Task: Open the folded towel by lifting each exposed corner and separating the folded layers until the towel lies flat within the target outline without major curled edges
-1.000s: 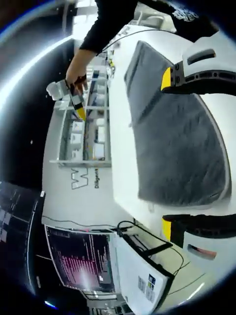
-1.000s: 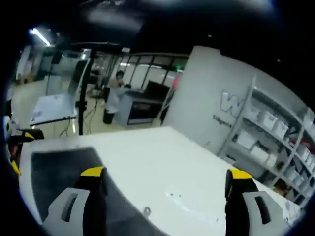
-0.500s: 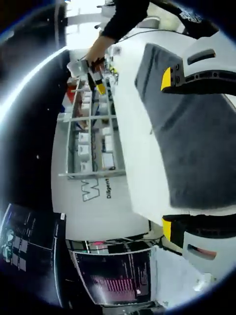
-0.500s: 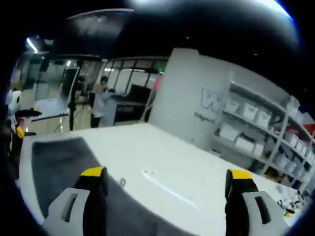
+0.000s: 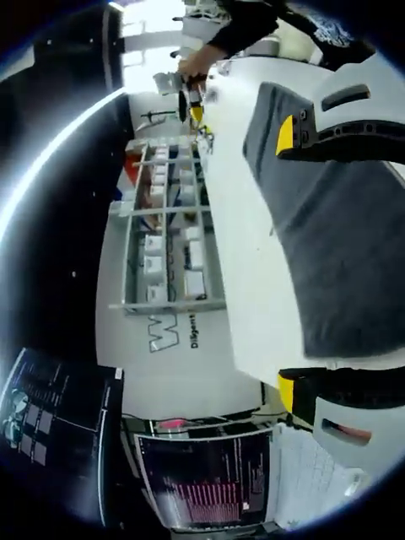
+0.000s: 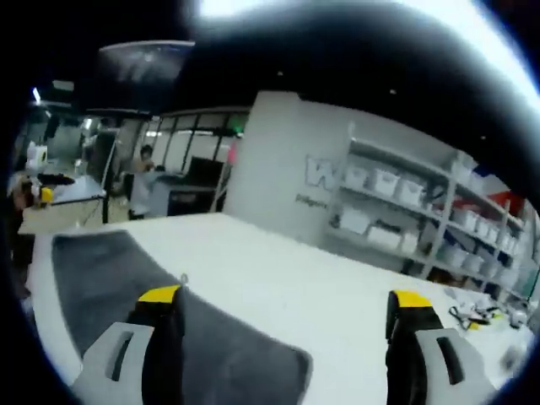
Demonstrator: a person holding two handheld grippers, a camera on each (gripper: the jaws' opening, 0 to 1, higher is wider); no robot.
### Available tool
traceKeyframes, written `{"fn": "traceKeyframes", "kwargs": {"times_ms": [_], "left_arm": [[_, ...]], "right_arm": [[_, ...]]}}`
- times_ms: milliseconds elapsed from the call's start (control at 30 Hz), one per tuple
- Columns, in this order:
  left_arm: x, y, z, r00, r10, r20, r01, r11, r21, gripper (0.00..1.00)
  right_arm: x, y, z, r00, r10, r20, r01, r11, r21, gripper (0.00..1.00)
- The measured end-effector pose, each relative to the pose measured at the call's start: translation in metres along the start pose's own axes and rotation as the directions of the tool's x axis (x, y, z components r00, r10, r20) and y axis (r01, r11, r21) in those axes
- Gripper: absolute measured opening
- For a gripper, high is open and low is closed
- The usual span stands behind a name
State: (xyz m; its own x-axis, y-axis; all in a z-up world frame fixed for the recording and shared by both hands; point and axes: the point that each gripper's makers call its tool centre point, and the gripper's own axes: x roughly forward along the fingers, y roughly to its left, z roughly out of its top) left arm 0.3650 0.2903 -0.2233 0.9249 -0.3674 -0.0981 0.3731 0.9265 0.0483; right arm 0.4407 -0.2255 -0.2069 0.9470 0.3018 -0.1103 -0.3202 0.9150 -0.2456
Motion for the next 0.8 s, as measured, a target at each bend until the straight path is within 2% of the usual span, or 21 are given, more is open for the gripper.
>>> {"fn": "traceKeyframes", "kwargs": {"times_ms": [100, 167, 267, 400, 467, 533, 800], "left_arm": [[-0.004, -0.002, 0.003, 0.999, -0.02, 0.044, 0.022, 0.999, -0.031, 1.0], [-0.005, -0.003, 0.0, 0.999, -0.027, 0.04, 0.029, 0.999, -0.039, 1.0], [-0.005, -0.002, -0.004, 1.0, -0.017, 0.024, 0.017, 1.0, -0.024, 1.0], [-0.003, -0.008, -0.005, 1.0, -0.008, 0.019, 0.008, 1.0, 0.0, 1.0], [-0.003, -0.008, -0.005, 0.999, 0.012, 0.031, -0.013, 0.999, 0.031, 1.0], [-0.004, -0.007, -0.011, 1.0, 0.026, 0.009, -0.027, 0.998, 0.057, 1.0], [-0.004, -0.002, -0.021, 0.999, 0.028, -0.019, -0.027, 1.0, 0.016, 1.0]], "right_arm": [[-0.019, -0.008, -0.027, 1.0, -0.006, -0.012, 0.006, 1.0, 0.011, 1.0], [-0.035, -0.007, -0.048, 0.999, -0.018, -0.044, 0.019, 1.0, 0.013, 1.0], [-0.056, -0.011, -0.065, 0.998, -0.041, -0.057, 0.043, 0.999, 0.019, 1.0], [-0.074, -0.019, -0.07, 0.997, -0.055, -0.059, 0.058, 0.997, 0.042, 1.0], [-0.079, -0.029, -0.066, 0.996, -0.079, -0.042, 0.081, 0.995, 0.049, 1.0], [-0.082, -0.035, -0.065, 0.995, -0.09, -0.042, 0.092, 0.995, 0.043, 1.0], [-0.078, -0.044, -0.074, 0.993, -0.095, -0.063, 0.098, 0.994, 0.043, 1.0]]}}
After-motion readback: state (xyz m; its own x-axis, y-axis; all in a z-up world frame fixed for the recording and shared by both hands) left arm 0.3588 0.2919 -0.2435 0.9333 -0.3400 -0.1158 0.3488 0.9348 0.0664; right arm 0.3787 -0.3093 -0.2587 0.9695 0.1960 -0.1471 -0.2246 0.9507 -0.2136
